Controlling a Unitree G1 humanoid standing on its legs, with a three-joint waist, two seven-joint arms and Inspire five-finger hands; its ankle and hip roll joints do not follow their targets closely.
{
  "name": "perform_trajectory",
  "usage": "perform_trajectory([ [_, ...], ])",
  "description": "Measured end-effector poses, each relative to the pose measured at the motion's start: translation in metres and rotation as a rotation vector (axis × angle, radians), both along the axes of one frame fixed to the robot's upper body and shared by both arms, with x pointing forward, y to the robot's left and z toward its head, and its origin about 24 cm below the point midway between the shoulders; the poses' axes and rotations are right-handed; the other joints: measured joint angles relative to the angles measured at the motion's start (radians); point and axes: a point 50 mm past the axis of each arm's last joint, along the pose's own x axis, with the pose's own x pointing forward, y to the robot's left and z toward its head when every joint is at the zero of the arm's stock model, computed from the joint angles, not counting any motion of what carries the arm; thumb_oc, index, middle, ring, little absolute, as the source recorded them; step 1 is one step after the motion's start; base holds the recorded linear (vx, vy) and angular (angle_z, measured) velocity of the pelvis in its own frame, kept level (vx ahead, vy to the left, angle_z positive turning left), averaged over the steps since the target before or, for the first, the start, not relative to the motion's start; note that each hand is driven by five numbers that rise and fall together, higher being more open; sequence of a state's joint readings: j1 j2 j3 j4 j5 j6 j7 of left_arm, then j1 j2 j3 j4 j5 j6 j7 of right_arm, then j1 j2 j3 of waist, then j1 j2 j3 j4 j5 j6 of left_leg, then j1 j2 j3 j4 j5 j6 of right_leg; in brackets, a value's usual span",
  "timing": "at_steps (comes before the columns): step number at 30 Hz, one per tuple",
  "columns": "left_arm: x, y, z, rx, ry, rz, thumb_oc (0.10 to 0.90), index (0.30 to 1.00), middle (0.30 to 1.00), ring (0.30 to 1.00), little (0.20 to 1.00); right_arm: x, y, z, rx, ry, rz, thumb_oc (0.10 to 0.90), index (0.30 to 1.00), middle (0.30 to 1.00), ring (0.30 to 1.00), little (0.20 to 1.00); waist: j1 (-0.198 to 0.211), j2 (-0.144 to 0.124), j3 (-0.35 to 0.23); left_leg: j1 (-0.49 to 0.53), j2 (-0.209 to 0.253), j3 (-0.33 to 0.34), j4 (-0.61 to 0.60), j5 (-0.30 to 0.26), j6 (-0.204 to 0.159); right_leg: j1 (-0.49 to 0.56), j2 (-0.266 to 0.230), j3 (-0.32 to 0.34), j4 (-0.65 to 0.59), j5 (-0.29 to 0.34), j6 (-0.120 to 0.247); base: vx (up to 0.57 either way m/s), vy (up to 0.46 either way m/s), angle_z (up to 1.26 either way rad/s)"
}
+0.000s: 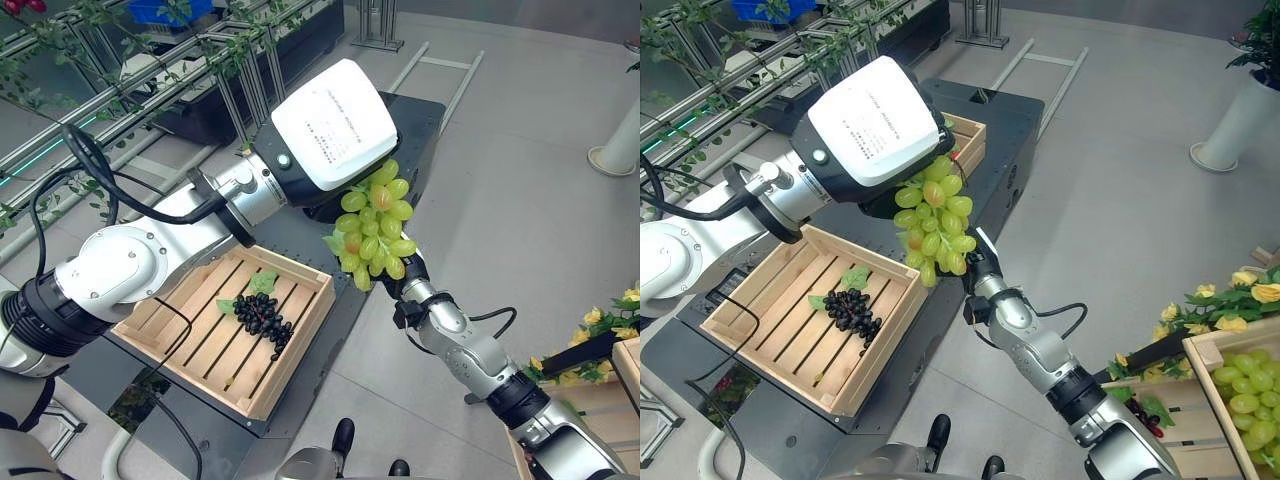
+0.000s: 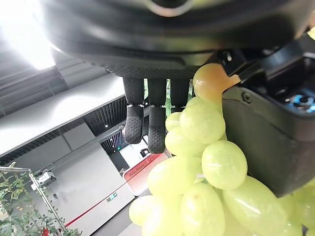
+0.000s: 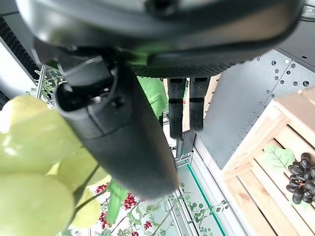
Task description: Pick up the fruits from the basket on one side to the basket on the other side
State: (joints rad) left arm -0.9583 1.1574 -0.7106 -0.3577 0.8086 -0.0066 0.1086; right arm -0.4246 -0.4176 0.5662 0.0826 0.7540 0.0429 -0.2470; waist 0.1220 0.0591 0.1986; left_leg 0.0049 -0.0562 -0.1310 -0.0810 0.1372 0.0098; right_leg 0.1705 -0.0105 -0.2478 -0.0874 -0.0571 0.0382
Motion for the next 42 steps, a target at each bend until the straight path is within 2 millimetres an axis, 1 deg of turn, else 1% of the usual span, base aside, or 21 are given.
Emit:
perform_trajectory([
  [9, 0.001, 0.001, 0.0, 0.0, 0.002, 0.008, 0.4, 0.3, 0.3, 0.3, 0.3, 0.0, -0.003, -0.001, -0.01, 0.002, -0.006, 0.8, 0.9, 0.9, 0.9, 0.9, -0.001, 0.0, 0.0, 0.002, 0.0, 0.0, 0.0, 0.0, 0.0, 0.002, 0.0, 0.0, 0.0, 0.0, 0.0, 0.0, 0.0, 0.0],
  [15, 0.002, 0.006, 0.002, -0.001, -0.009, 0.039, 0.4, 0.3, 0.3, 0.3, 0.3, -0.002, -0.017, -0.009, -0.058, 0.03, -0.019, 0.8, 0.9, 0.9, 0.9, 0.9, -0.001, 0.0, 0.0, 0.003, 0.0, 0.0, -0.003, 0.0, 0.0, 0.002, -0.001, 0.0, 0.0, 0.0, 0.0, 0.0, 0.0, 0.0],
  [19, 0.005, 0.024, 0.01, -0.041, -0.017, 0.112, 0.4, 0.3, 0.3, 0.3, 0.3, -0.008, -0.033, -0.018, -0.109, 0.063, 0.012, 0.8, 0.9, 0.9, 0.9, 0.9, -0.007, 0.0, 0.0, 0.004, 0.0, 0.001, -0.004, 0.0, 0.0, 0.002, -0.001, 0.001, 0.0, 0.0, 0.0, 0.0, 0.0, 0.0],
  [21, 0.01, 0.041, 0.015, -0.096, -0.027, 0.172, 0.4, 0.3, 0.3, 0.3, 0.3, -0.011, -0.039, -0.021, -0.105, 0.073, 0.019, 0.8, 0.9, 0.9, 0.9, 0.9, -0.022, 0.0, 0.0, 0.004, 0.0, 0.002, -0.005, 0.0, 0.0, 0.002, -0.001, 0.001, 0.0, 0.0, 0.0, 0.0, 0.0, 0.0],
  [25, 0.016, 0.065, 0.024, -0.138, -0.051, 0.266, 0.4, 0.3, 0.3, 0.3, 0.3, -0.016, -0.047, -0.018, -0.084, 0.058, 0.03, 0.8, 0.9, 0.9, 0.9, 0.9, -0.025, 0.0, 0.0, 0.004, 0.001, 0.008, -0.006, 0.0, 0.0, -0.001, -0.001, 0.009, 0.0, 0.0, 0.0, -0.01, 0.006, -0.04],
  [28, 0.017, 0.071, 0.025, -0.157, -0.062, 0.283, 0.4, 0.3, 0.3, 0.3, 0.3, -0.017, -0.047, -0.014, -0.074, 0.049, 0.043, 0.8, 0.9, 0.9, 0.9, 0.9, -0.025, 0.0, 0.0, 0.004, 0.001, 0.009, -0.006, 0.0, 0.0, -0.002, -0.001, 0.012, 0.0, 0.0, 0.001, 0.0, 0.0, 0.0],
  [31, 0.018, 0.075, 0.021, -0.16, -0.051, 0.296, 0.4, 0.3, 0.3, 0.3, 0.3, -0.018, -0.043, -0.01, -0.037, 0.041, 0.078, 0.8, 0.9, 0.9, 0.9, 0.9, -0.025, 0.0, 0.0, 0.004, 0.001, 0.01, -0.006, 0.0, 0.0, -0.002, -0.001, 0.013, 0.0, 0.0, 0.001, 0.0, 0.0, 0.0],
  [36, 0.019, 0.076, 0.017, -0.175, -0.026, 0.294, 0.4, 0.3, 0.3, 0.3, 0.3, -0.019, -0.04, -0.009, -0.02, 0.039, 0.093, 0.8, 0.9, 0.9, 0.9, 0.9, -0.024, 0.0, 0.0, 0.005, 0.001, 0.01, -0.006, 0.0, 0.0, -0.002, -0.001, 0.015, 0.0, 0.0, 0.001, 0.0, 0.0, 0.0],
  [42, 0.02, 0.075, 0.01, -0.184, 0.005, 0.283, 0.4, 0.3, 0.3, 0.3, 0.3, -0.019, -0.027, -0.009, 0.041, 0.041, 0.095, 0.8, 0.9, 0.9, 0.9, 0.9, -0.025, 0.0, 0.0, 0.007, 0.001, 0.013, -0.006, 0.0, 0.0, -0.002, -0.001, 0.017, 0.0, 0.001, 0.001, 0.0, 0.0, 0.0],
])
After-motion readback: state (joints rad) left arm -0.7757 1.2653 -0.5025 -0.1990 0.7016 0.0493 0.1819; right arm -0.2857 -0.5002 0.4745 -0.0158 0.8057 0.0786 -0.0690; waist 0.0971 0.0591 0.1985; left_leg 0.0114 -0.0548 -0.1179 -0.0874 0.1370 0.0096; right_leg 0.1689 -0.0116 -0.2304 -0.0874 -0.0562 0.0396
